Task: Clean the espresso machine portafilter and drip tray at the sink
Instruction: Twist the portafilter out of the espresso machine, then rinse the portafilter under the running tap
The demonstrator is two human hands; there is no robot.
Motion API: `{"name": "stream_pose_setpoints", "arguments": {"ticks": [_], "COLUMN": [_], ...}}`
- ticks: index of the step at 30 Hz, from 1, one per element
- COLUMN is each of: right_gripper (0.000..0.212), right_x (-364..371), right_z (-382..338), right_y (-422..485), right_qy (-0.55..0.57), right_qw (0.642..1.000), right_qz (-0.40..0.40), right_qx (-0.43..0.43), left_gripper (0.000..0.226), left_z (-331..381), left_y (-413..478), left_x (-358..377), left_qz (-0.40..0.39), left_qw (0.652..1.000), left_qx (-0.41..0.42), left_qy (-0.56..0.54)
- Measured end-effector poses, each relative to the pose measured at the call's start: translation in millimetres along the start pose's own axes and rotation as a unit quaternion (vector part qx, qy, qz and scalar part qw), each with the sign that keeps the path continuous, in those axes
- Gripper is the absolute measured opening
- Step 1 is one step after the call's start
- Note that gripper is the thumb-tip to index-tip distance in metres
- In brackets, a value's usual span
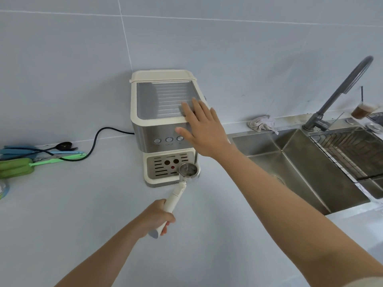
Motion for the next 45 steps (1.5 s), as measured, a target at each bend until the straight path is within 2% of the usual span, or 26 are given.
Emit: {"name": "stream_pose_setpoints", "arguments": {"ticks": [6, 11, 18, 23, 29, 34, 39, 45], "right_gripper": [0.069, 0.074, 0.078, 0.073, 0.072, 0.072, 0.064, 0.059], "right_x": [1, 20, 18, 14, 29, 21, 1, 3], "right_z": [41, 110, 211, 303, 437, 527, 591, 636], "right_y": [-41, -93, -150, -159, -152, -151, -131, -99], "right_qy": [0.109, 0.129, 0.206, 0.280, 0.361, 0.420, 0.449, 0.487], "right_qw": [0.989, 0.974, 0.930, 0.903, 0.873, 0.840, 0.801, 0.747], "right_qz": [0.013, 0.006, 0.007, 0.022, 0.006, -0.025, -0.050, -0.052], "right_qx": [0.098, 0.186, 0.305, 0.324, 0.327, 0.344, 0.393, 0.450], "left_gripper": [0.017, 0.017, 0.016, 0.016, 0.024, 0.021, 0.018, 0.016], "left_z": [12, 39, 107, 169, 242, 303, 341, 361], "left_y": [8, 18, 51, 93, 158, 183, 197, 217], "left_x": [36, 72, 131, 193, 281, 340, 358, 354], "left_qz": [-0.026, -0.061, -0.067, -0.048, -0.013, 0.021, 0.060, 0.086], "left_qw": [0.999, 0.996, 0.992, 0.994, 0.997, 0.998, 0.997, 0.996], "left_qx": [0.009, 0.033, 0.062, 0.062, 0.059, 0.056, 0.041, 0.032], "left_qy": [0.038, 0.059, 0.089, 0.078, 0.052, 0.028, 0.008, 0.001]}}
Point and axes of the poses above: each hand's wrist, its own y-axis towards the middle knuckle, its own x-axis out of the palm, z = x × y, the point moved 2 cm from there along y, towards the middle knuckle
